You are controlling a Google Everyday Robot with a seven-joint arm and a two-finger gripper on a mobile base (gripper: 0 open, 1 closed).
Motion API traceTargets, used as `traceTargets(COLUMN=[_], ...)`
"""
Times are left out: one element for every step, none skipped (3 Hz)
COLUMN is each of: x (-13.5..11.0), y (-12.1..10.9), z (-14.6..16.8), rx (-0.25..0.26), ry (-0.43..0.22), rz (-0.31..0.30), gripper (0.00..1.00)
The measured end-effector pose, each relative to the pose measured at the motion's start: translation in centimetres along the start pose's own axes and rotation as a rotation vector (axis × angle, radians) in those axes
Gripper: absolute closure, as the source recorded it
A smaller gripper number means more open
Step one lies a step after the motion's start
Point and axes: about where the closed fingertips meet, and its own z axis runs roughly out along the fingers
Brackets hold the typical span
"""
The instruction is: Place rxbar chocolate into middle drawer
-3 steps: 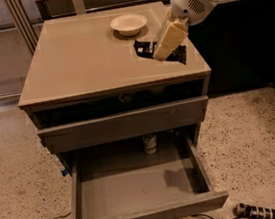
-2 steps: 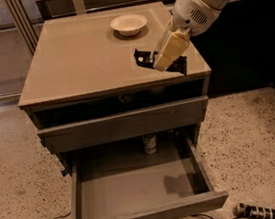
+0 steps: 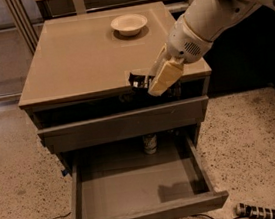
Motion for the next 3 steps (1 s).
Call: traceTargets(x=[0.5, 1.1, 1.8], y=[0.3, 0.7, 1.2], z=[1.8, 4.7, 7.7], rx=[0.001, -0.010, -0.021], ry=[-0.015, -0.028, -0.025], rz=[0.002, -0.005, -0.021], gripper=[1.00, 1.00, 1.00])
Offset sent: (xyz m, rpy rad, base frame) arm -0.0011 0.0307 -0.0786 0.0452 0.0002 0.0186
